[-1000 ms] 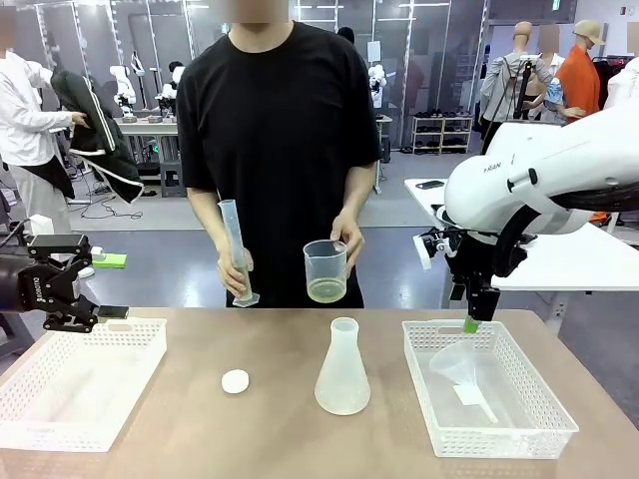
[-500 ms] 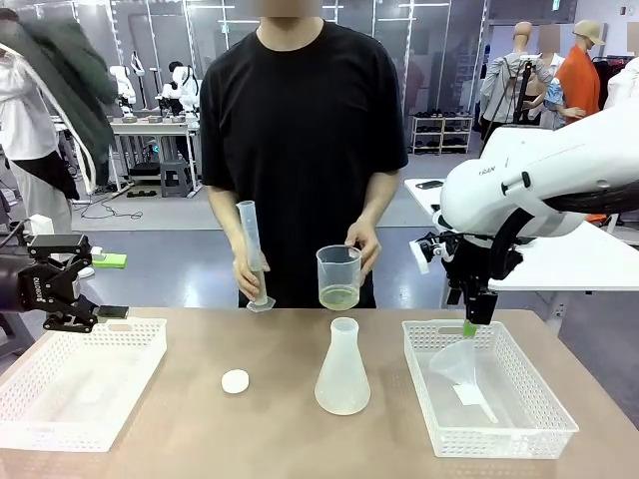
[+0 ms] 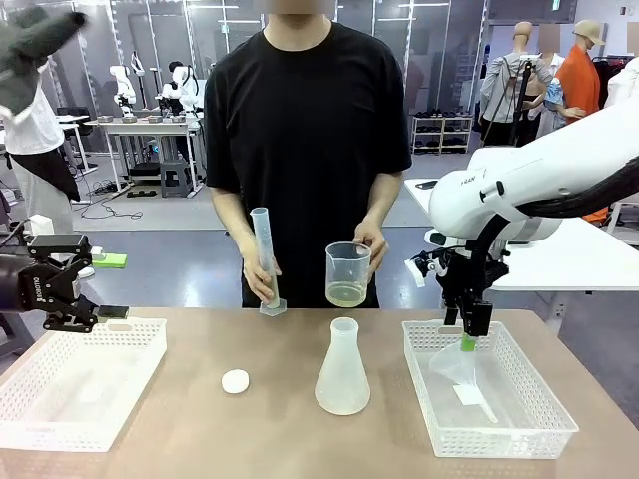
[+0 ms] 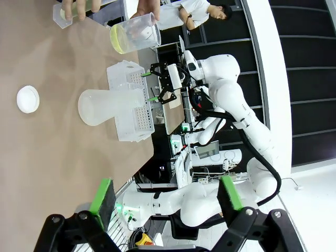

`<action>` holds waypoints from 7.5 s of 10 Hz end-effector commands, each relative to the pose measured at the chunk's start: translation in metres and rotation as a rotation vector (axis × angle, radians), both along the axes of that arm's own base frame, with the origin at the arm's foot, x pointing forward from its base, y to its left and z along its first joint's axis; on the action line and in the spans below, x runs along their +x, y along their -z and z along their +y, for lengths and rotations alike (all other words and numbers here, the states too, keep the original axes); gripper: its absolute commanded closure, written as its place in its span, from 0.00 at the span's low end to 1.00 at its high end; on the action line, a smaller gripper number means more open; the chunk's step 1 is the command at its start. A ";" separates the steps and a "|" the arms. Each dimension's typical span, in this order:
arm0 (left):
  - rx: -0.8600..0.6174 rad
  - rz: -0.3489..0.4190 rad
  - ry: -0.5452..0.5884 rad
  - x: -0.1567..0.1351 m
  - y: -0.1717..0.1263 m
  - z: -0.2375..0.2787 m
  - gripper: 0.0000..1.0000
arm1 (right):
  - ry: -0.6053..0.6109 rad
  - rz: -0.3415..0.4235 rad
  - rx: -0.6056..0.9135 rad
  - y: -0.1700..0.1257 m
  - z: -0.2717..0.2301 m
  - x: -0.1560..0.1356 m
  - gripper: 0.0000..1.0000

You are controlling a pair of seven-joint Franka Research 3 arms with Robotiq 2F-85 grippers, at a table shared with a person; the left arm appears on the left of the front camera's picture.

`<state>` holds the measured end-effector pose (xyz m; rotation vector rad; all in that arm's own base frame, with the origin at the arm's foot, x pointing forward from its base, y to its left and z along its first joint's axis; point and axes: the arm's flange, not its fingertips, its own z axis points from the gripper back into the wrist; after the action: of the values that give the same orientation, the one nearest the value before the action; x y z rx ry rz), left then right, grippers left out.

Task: Prepare the solutions needed for the experiment.
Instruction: Pick up the Plastic Funnel and insert it into the Big flask.

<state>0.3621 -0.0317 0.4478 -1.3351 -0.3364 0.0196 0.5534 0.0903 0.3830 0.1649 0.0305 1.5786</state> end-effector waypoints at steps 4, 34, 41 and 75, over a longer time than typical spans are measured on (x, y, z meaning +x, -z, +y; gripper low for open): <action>-0.033 -0.006 -0.007 0.000 -0.002 -0.003 0.00 | -0.094 0.067 0.007 0.026 -0.007 0.028 0.00; -0.033 -0.006 -0.007 0.000 -0.002 -0.003 0.00 | 0.034 -0.548 -0.190 -0.144 0.058 -0.108 1.00; -0.033 -0.006 -0.007 0.000 -0.002 -0.003 0.00 | 0.026 -0.666 -0.176 -0.164 0.064 -0.140 1.00; -0.033 -0.006 -0.007 0.000 -0.002 -0.003 0.00 | -0.479 -0.707 0.233 -0.137 0.171 -0.177 0.96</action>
<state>0.3620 -0.0313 0.4477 -1.3355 -0.3361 0.0200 0.3709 0.2670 0.5248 -0.2719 -0.6825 2.0217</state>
